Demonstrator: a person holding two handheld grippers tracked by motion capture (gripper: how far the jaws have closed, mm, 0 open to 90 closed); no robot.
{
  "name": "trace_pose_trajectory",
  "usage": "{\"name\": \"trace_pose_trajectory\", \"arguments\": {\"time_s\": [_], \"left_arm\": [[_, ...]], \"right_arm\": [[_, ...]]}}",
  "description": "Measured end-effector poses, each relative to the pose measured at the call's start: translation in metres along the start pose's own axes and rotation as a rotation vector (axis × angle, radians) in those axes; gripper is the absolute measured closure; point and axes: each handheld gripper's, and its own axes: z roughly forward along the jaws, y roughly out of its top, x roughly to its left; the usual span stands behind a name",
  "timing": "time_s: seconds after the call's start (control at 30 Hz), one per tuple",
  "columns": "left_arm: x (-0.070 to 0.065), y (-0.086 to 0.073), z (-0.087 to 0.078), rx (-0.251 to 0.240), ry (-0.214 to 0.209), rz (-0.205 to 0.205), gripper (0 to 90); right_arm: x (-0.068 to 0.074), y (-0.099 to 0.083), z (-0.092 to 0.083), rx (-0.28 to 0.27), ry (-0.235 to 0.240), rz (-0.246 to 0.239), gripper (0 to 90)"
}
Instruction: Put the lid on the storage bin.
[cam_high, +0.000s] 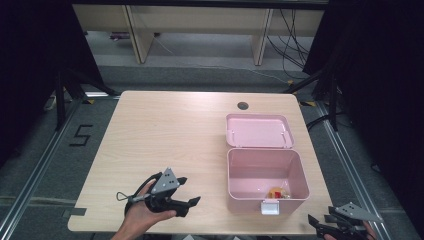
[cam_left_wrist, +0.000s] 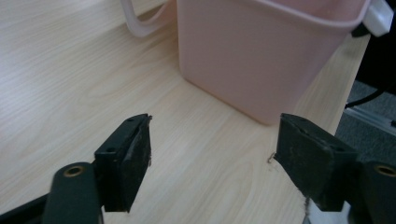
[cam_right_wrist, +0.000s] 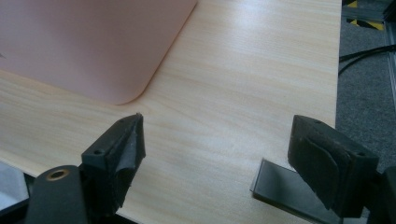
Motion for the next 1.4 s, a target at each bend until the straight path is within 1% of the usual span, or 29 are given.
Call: {"name": "trace_pose_trajectory", "arguments": {"time_s": [0.07, 0.1, 0.13, 0.17, 0.2, 0.23, 0.27, 0.3, 0.33, 0.4, 0.43, 0.47, 0.53, 0.63, 0.7, 0.73, 0.77, 0.83, 0.93, 0.97, 1.03, 1.07, 1.1, 1.2, 1.23, 1.27, 1.3, 1.37, 1.4], "left_arm": [[0.002, 0.006, 0.006, -0.008, -0.003, -0.003, 28.6], [0.002, 0.009, 0.008, -0.005, -0.013, -0.009, 30.0], [0.003, 0.012, 0.011, -0.013, -0.025, -0.018, 30.8], [0.004, 0.015, 0.013, -0.014, -0.021, -0.013, 31.8], [0.005, 0.018, 0.015, -0.014, -0.023, -0.01, 33.3], [0.005, 0.022, 0.017, -0.013, -0.021, -0.009, 33.9], [0.006, 0.025, 0.019, -0.016, -0.029, -0.01, 36.2], [0.006, 0.028, 0.021, -0.019, -0.026, -0.011, 36.2], [0.007, 0.031, 0.023, -0.02, -0.038, -0.013, 36.5], [0.007, 0.036, 0.024, -0.036, -0.042, -0.014, 39.4], [0.007, 0.04, 0.025, -0.033, -0.037, -0.017, 40.6], [0.007, 0.043, 0.026, -0.027, -0.034, -0.01, 41.3], [0.008, 0.049, 0.029, -0.035, -0.033, -0.014, 43.9], [0.008, 0.058, 0.035, -0.029, -0.031, -0.011, 45.3], [0.009, 0.063, 0.039, -0.021, -0.035, -0.01, 48.0], [0.01, 0.065, 0.042, -0.028, -0.04, -0.016, 49.0], [0.011, 0.068, 0.043, -0.026, -0.04, -0.017, 49.9], [0.013, 0.073, 0.047, -0.027, -0.038, -0.028, 51.3], [0.015, 0.08, 0.055, -0.025, -0.034, -0.03, 52.8], [0.015, 0.082, 0.057, -0.023, -0.03, -0.034, 52.9], [0.015, 0.086, 0.062, -0.008, -0.029, -0.026, 52.9], [0.015, 0.087, 0.064, -0.009, -0.025, -0.027, 53.1], [0.015, 0.09, 0.066, -0.002, -0.025, -0.02, 53.5], [0.016, 0.096, 0.071, -0.005, -0.018, -0.027, 54.6], [0.017, 0.098, 0.072, -0.007, -0.015, -0.021, 55.1], [0.017, 0.099, 0.074, -0.004, -0.016, -0.021, 55.5], [0.018, 0.101, 0.075, 0.004, -0.015, -0.013, 55.8], [0.018, 0.104, 0.079, 0.016, -0.004, -0.008, 56.6], [0.018, 0.105, 0.081, 0.008, 0.001, -0.017, 56.6]], "right_arm": [[0.0, 0.0, 0.001, 0.001, -0.002, 0.003, 19.9], [-0.001, 0.0, 0.001, -0.001, -0.002, -0.001, 19.9], [-0.001, 0.0, 0.001, -0.002, -0.002, -0.003, 20.0], [0.002, -0.001, 0.001, 0.009, 0.008, 0.038, 19.9], [0.002, -0.001, 0.001, 0.006, 0.008, 0.031, 19.9], [-0.001, 0.0, 0.001, -0.002, 0.001, -0.002, 19.9], [0.002, -0.001, 0.001, 0.012, 0.013, 0.036, 20.0], [0.002, -0.001, 0.001, 0.012, 0.013, 0.036, 20.0], [0.002, -0.001, 0.001, 0.016, 0.015, 0.041, 20.0], [0.002, -0.001, 0.001, 0.013, 0.014, 0.043, 20.1], [0.001, -0.001, 0.0, 0.013, 0.013, 0.042, 20.1], [-0.002, -0.001, 0.001, 0.001, -0.001, 0.004, 20.0], [-0.002, -0.001, 0.002, -0.001, 0.003, -0.002, 20.1], [-0.002, -0.001, 0.002, 0.002, 0.004, 0.002, 20.2], [-0.002, -0.001, 0.002, -0.001, 0.003, -0.003, 20.2], [-0.002, -0.002, 0.002, -0.001, 0.003, -0.001, 20.2], [-0.002, -0.002, 0.003, 0.004, 0.016, 0.008, 20.2], [-0.001, -0.002, 0.003, 0.007, 0.022, 0.022, 20.2], [-0.002, -0.002, 0.003, 0.007, 0.004, 0.003, 20.2], [0.001, -0.002, 0.004, 0.016, 0.014, 0.031, 20.2], [0.001, -0.003, 0.004, 0.018, 0.017, 0.029, 20.3], [-0.002, -0.002, 0.004, 0.009, 0.008, -0.005, 20.3], [0.002, -0.002, 0.004, 0.024, 0.017, 0.039, 20.3], [0.001, -0.003, 0.004, 0.022, 0.024, 0.045, 20.3], [-0.002, -0.002, 0.004, 0.008, 0.013, 0.002, 20.4], [-0.002, -0.003, 0.004, 0.007, 0.012, 0.002, 20.4], [-0.003, -0.003, 0.005, 0.004, 0.011, -0.005, 20.3], [-0.003, -0.002, 0.004, 0.011, 0.016, 0.003, 20.4], [-0.003, -0.003, 0.005, 0.007, 0.014, -0.001, 20.4]]}}
